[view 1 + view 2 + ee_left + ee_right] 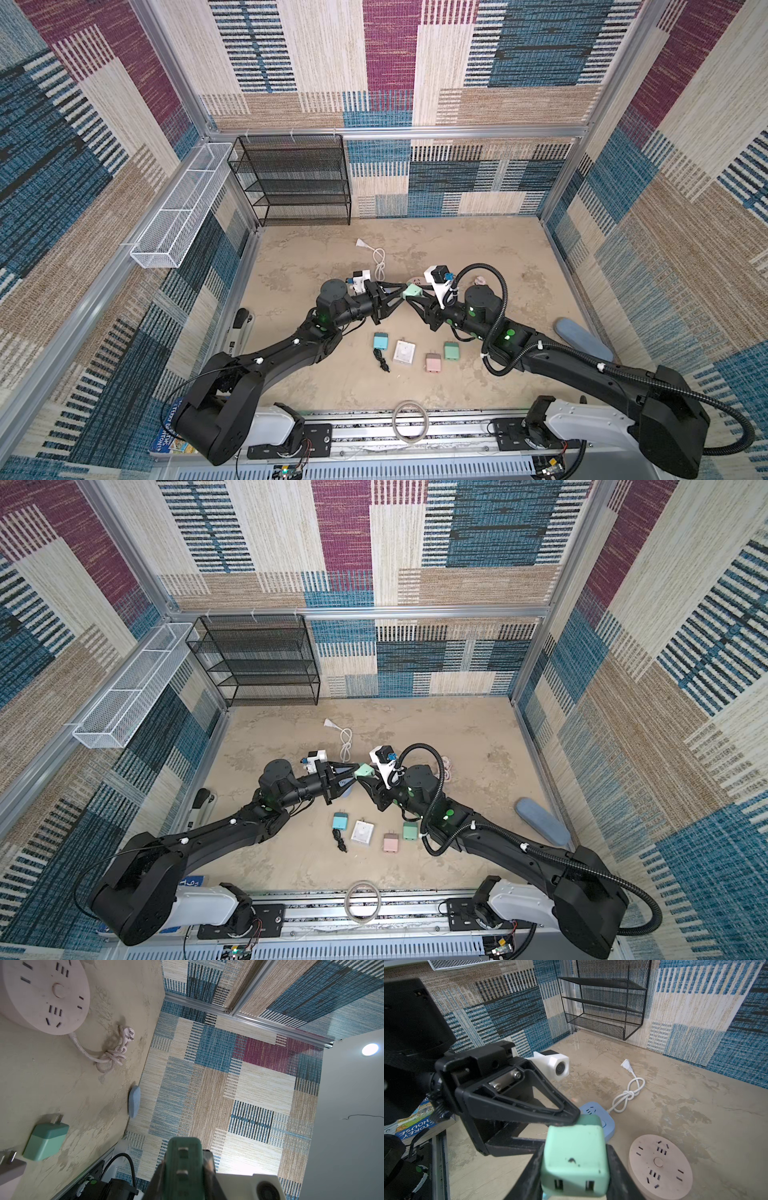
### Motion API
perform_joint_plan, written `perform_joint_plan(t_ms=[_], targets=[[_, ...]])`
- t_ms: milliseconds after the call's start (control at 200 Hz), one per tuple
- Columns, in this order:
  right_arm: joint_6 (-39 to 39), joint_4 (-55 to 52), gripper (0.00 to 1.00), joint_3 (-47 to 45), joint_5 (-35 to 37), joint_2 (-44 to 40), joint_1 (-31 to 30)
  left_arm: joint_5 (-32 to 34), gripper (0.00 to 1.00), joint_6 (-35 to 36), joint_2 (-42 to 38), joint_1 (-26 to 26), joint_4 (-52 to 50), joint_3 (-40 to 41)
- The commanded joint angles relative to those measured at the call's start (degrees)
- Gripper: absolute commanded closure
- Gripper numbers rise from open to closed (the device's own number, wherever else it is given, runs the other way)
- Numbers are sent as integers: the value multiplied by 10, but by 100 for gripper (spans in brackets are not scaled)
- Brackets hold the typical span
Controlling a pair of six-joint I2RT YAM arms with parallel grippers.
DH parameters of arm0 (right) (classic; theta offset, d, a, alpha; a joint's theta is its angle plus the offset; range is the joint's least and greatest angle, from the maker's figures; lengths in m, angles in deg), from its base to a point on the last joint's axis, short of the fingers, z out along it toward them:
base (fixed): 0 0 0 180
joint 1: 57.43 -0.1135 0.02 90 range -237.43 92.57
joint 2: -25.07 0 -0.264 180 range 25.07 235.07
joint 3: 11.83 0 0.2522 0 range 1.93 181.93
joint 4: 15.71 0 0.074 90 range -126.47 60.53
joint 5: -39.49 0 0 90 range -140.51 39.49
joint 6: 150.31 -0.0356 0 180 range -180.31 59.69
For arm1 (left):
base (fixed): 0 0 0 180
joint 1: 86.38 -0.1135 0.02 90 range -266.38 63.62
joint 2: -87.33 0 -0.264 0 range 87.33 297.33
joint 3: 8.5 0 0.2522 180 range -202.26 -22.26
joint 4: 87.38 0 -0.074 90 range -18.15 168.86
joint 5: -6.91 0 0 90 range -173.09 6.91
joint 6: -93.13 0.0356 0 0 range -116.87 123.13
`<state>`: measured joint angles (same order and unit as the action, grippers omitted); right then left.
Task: Insert plugs into power strip
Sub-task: Pick up the plug from the socket, then insert the plug into the socket.
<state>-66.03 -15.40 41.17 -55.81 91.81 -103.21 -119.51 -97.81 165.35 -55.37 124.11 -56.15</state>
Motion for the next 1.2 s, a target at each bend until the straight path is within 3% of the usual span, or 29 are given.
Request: perform_joint_plan(t_ms=[0,85,105,205,320,466,651,801,926,1197], targets=[[-33,24,100,17,-10,3,-2,-21,76,5,17,-1,27,3],[-41,-4,100,34,-9,15,-2,-33,6,10,35,-12,26,-4],[-43,-14,100,38,-8,18,-2,-35,0,12,39,-16,27,-5],[-54,-59,100,65,2,29,0,-53,0,36,50,-44,3,-16],[-72,-133,100,113,16,52,10,-68,0,101,33,-92,-94,-33],[-105,-216,100,182,-2,83,34,-56,0,255,-27,-143,-348,-90],[-158,-339,100,310,-52,170,85,26,0,469,-67,-153,-631,-209],[-179,-430,100,415,-63,260,117,96,0,535,-81,-153,-716,-231],[-174,-479,100,489,-89,322,136,98,0,600,-57,-152,-801,-268],[-152,-620,100,663,-39,456,148,124,0,660,-107,-130,-806,-236]])
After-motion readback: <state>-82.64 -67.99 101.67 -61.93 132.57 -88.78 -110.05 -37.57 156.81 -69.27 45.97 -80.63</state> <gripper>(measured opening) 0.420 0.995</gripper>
